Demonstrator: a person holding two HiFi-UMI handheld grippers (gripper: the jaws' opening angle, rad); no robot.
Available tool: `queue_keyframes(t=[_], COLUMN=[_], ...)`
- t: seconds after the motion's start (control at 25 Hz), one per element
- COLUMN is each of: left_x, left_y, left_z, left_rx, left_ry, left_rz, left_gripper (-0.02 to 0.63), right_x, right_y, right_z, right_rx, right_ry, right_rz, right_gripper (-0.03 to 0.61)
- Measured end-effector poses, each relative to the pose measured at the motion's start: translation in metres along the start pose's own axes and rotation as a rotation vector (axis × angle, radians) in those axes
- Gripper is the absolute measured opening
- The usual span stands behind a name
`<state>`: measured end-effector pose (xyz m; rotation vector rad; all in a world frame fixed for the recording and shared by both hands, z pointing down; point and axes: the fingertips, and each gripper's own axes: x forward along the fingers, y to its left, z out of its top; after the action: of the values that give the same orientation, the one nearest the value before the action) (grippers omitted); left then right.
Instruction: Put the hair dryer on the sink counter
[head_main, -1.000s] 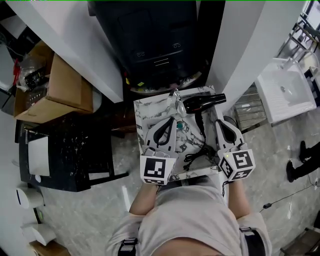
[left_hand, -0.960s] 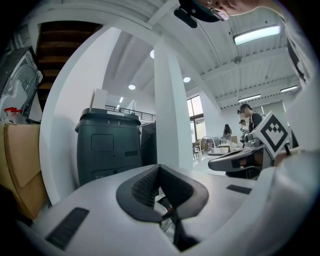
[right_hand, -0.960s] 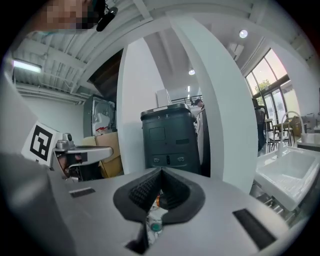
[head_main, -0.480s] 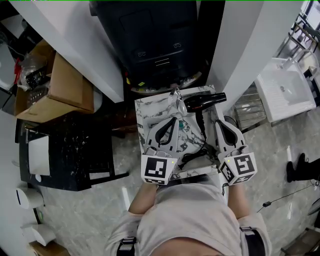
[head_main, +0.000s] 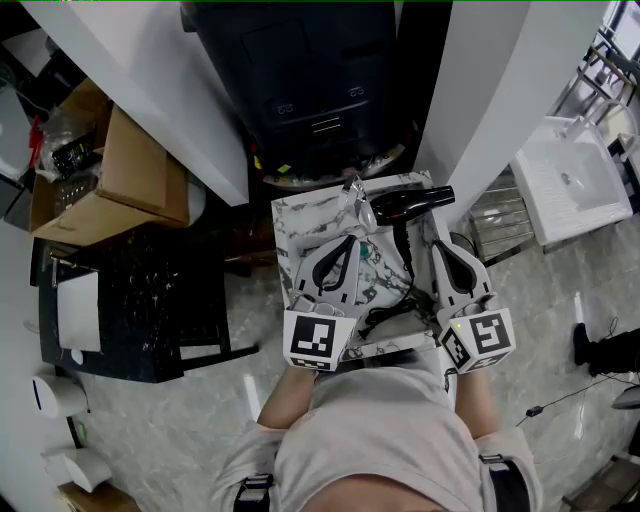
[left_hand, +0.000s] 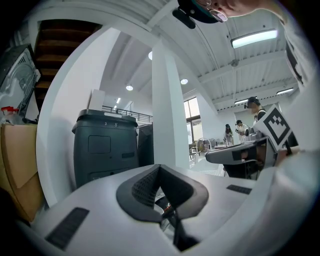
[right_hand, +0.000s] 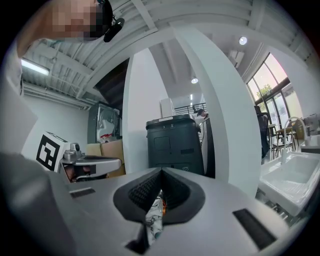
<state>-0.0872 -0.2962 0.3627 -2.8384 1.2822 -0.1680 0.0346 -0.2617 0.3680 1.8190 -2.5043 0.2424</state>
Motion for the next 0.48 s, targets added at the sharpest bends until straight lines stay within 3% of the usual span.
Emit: queue_keyframes(t=[0.48], left_x=[-0.0022], left_y=[0.0042], left_z=[-0.0012], left_rx=[-0.006], left_ry=[0.0], left_rz=[0.0], left_gripper=[0.014], right_x=[0.0012], right_y=[0.0035], right_z=[0.0017], right_rx=[0.001], right_ry=[-0.013], right_rz=[-0.011], right_gripper=[0.009])
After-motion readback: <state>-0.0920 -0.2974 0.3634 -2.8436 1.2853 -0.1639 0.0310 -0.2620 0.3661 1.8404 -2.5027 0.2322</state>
